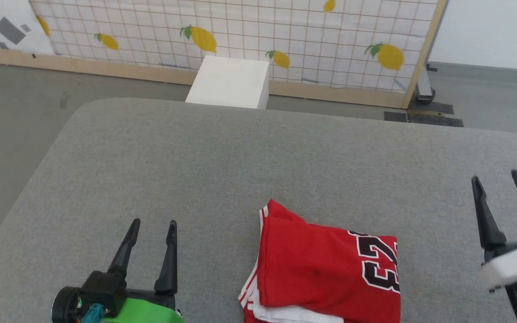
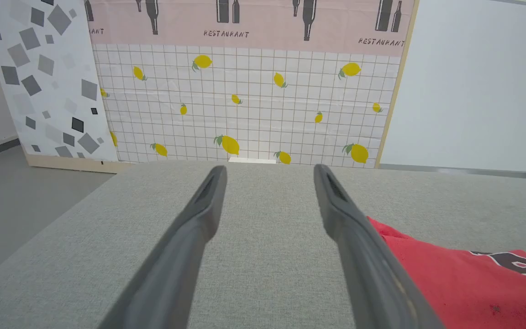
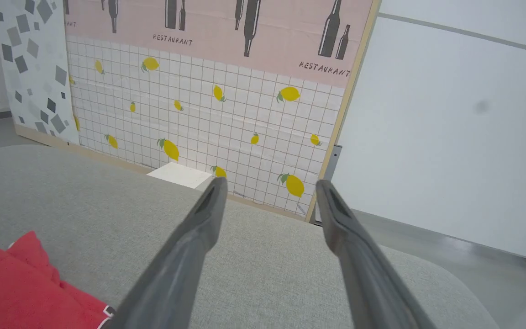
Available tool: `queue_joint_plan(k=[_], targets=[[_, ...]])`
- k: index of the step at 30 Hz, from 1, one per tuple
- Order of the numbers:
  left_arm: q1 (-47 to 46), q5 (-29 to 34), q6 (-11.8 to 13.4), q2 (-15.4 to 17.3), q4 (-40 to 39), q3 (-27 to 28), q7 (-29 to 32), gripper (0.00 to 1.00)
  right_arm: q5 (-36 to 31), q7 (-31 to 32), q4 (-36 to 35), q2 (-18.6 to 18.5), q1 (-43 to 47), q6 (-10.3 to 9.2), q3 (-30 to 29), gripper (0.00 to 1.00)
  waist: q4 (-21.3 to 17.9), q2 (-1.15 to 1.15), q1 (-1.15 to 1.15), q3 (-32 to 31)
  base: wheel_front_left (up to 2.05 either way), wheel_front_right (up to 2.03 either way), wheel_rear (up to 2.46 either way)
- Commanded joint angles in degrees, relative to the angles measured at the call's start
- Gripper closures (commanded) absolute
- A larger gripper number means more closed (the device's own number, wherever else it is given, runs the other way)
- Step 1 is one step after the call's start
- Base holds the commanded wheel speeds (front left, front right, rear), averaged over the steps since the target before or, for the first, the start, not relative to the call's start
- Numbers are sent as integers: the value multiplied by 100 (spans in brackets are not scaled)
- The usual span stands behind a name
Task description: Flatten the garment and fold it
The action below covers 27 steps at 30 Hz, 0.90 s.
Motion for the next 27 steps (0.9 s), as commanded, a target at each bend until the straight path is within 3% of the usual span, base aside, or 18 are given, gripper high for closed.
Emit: queue_joint_plan(k=[1, 5, 11, 21, 27], targets=[[-10, 4, -27, -28, 39, -40, -27, 0, -186, -94, -405, 421, 511, -8, -254, 0, -138, 0, 0, -54, 0, 0, 0], [54, 26, -34, -29, 52, -100, -27, 0, -446, -56, -831, 974, 1102, -8, -373, 0, -185, 0, 0, -55, 0, 0, 0], [123, 6, -39, -29, 46, -154, -27, 0, -551, -77, -1042, 1329, 1591, -8, -433, 0, -207, 0, 0, -18, 0, 0, 0], [55, 18, -42, -29, 71, -201, -27, 0, -601, 43, -1110, 1423, 1622, -8, -352, 0, -177, 0, 0, 56, 0, 0, 0], [-14, 4, -39, -29, 54, -262, -27, 0, 141, 1196, -1038, 1157, 1545, -8, -36, 0, -89, 0, 0, 249, 0, 0, 0]])
